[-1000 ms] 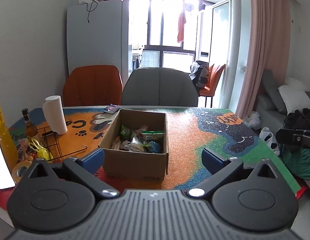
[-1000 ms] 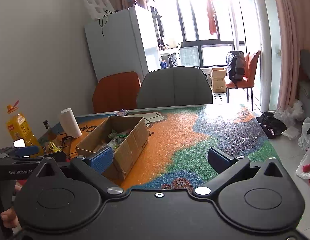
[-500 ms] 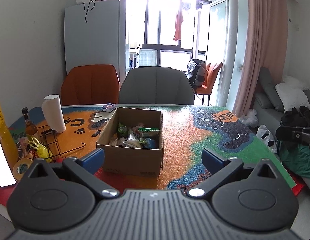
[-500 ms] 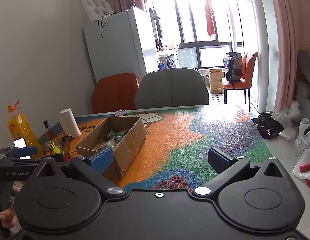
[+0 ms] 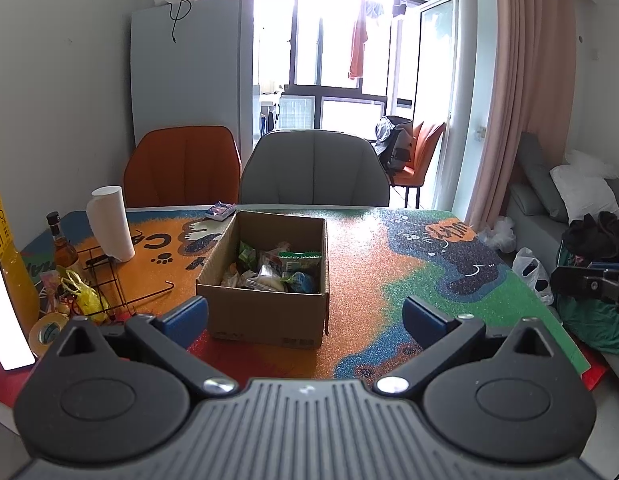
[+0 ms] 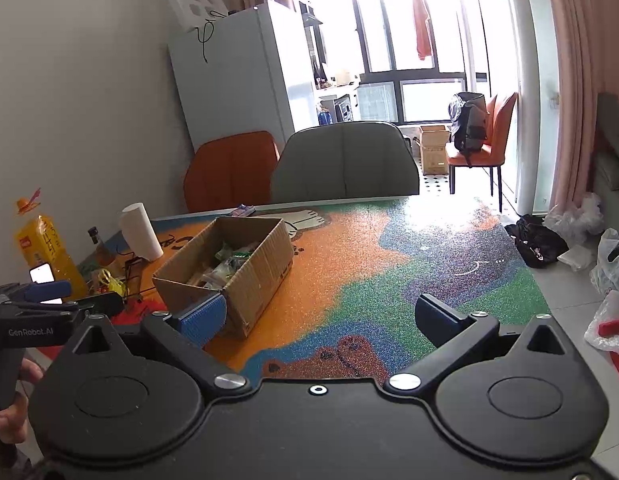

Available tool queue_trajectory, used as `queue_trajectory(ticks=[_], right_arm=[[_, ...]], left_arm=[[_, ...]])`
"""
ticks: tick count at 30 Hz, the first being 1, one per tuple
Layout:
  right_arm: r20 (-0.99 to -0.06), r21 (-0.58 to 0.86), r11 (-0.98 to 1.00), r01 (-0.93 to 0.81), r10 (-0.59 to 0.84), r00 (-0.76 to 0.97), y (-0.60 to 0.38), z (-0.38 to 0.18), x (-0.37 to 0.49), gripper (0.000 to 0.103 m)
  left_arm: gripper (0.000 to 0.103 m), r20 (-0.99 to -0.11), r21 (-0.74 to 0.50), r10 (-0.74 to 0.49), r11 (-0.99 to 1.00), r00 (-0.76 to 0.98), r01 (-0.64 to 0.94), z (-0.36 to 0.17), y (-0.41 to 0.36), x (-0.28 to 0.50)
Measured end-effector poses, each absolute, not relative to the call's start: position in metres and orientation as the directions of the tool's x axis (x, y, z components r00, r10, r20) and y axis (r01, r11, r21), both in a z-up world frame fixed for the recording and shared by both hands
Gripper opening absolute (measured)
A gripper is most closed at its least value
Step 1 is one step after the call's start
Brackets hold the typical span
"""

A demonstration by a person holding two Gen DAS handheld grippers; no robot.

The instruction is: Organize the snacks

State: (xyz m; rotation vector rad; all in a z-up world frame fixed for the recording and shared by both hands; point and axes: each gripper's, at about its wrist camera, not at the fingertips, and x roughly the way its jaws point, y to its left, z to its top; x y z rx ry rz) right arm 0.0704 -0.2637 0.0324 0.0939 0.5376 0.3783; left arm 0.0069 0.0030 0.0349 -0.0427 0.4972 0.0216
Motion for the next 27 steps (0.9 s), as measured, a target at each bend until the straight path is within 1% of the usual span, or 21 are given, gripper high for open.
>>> queue_trajectory(ticks=[27], right_arm=[[-0.491,0.173,0.933,-0.317,0.36,0.793,-0.2629,0.0332,0.0715,0.103]], left_arm=[[0.103,-0.482,-0.029,0.002,0.999,0.876,-0.019,0.0348,0.0022,0.0063]])
